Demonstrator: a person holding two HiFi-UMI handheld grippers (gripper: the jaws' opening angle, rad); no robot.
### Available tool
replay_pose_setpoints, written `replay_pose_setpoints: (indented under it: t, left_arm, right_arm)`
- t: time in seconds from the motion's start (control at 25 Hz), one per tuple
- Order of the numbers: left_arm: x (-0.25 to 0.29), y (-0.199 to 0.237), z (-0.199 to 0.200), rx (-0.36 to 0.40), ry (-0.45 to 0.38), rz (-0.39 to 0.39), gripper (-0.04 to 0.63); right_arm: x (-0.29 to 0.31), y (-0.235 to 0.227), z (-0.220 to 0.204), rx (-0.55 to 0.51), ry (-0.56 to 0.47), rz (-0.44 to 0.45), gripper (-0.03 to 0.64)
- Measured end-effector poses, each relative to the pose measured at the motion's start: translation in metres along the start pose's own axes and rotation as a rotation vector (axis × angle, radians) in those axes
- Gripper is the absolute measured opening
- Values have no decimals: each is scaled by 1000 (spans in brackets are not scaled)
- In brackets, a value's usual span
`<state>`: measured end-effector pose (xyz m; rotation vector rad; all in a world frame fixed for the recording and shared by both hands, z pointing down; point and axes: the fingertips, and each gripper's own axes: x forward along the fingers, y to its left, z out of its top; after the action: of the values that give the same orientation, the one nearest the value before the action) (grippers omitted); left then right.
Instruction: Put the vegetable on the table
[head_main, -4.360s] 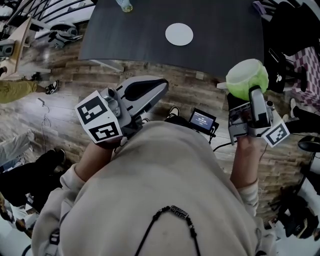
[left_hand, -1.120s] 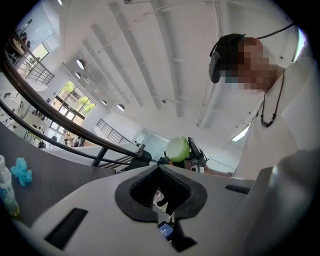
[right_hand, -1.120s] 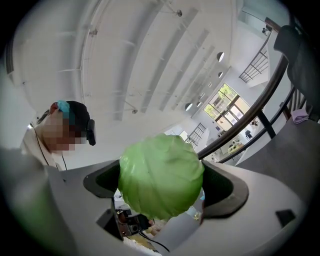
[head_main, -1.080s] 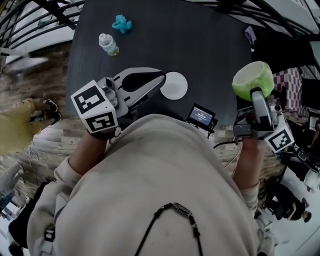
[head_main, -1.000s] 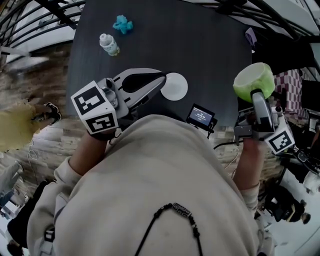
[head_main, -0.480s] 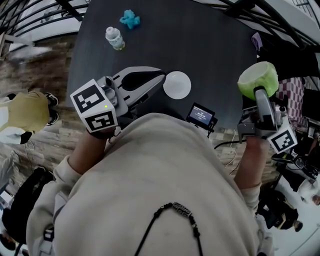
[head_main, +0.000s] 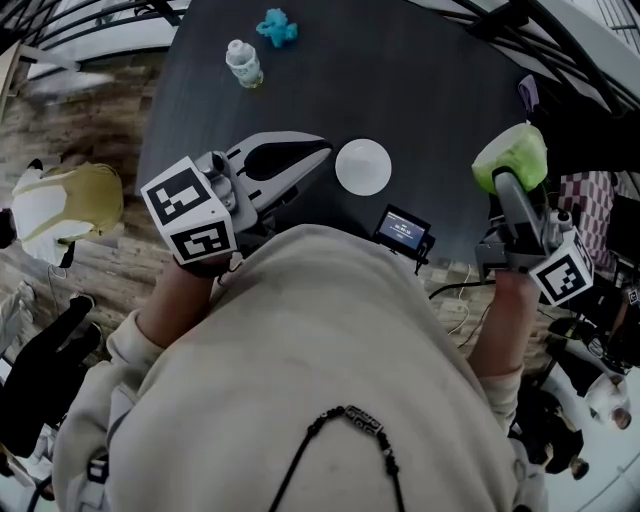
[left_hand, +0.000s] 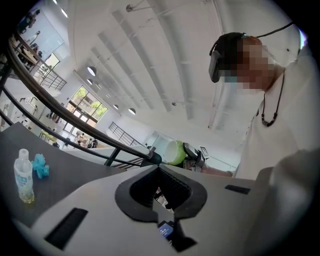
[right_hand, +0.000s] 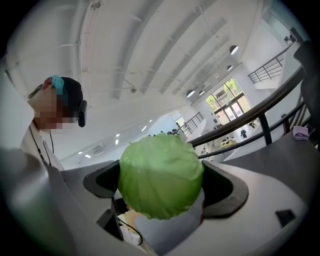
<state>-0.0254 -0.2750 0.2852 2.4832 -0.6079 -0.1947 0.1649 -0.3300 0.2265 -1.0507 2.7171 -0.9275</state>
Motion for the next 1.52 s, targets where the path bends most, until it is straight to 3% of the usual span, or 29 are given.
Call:
replay_pose_setpoints:
  t: [0.28, 0.48, 0.84, 1.52]
  left_arm:
    - [-10, 7, -7, -21, 2, 35, 6]
    - [-15, 11, -12, -31, 0, 51, 6]
    - [-26, 24, -25, -54, -1, 92, 6]
    - [-44, 46, -47, -131, 6, 183, 6]
  right_arm:
    - [18, -6, -12, -59, 84, -23, 486]
    - [25, -13, -25, -34, 118, -37, 488]
    - [48, -14, -41, -79, 187, -19, 488]
    - [85, -60, -113, -37, 375, -37, 486]
